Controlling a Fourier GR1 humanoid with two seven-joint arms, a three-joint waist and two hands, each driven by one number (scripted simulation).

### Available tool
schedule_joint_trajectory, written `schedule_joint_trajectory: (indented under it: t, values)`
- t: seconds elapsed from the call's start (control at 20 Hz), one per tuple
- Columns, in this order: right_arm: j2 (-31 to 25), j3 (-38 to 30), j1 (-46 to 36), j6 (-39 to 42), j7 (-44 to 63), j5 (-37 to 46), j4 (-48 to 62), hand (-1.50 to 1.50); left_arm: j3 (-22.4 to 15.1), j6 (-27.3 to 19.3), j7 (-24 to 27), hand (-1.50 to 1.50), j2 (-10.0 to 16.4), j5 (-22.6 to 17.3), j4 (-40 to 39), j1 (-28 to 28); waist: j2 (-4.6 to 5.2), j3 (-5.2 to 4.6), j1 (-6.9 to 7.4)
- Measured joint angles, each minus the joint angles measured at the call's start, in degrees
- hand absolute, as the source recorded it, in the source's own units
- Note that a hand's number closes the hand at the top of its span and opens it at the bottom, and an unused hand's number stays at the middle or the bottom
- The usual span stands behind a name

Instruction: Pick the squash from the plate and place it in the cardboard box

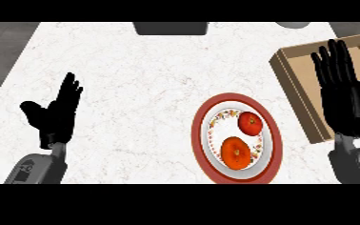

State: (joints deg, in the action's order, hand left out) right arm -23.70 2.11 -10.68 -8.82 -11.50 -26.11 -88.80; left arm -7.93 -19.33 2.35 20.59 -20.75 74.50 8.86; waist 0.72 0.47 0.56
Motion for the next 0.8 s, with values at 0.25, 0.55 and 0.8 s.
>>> schedule_joint_trajectory:
  t: [0.25, 0.55, 0.8]
  values:
    - [-3.3, -1.2, 3.8, -10.3, 4.2, 7.5, -6.8, -1.50, -2.0, 3.4, 2.1, 0.00, 5.0, 4.2, 3.1, 1.5, -1.66, -0.59, -3.41]
    - [-11.8, -0.6, 14.3, -20.0, 12.7, 21.2, -10.9, -1.50, -5.6, 8.4, 4.7, 0.00, 9.9, 8.3, 6.7, 2.5, -2.38, -1.13, -7.05]
    - [-16.9, 4.1, 24.3, -24.9, 19.2, 34.7, -20.7, -1.50, -7.5, 10.9, 5.2, 0.00, 11.3, 9.5, 9.5, 2.7, -2.04, -1.06, -5.81]
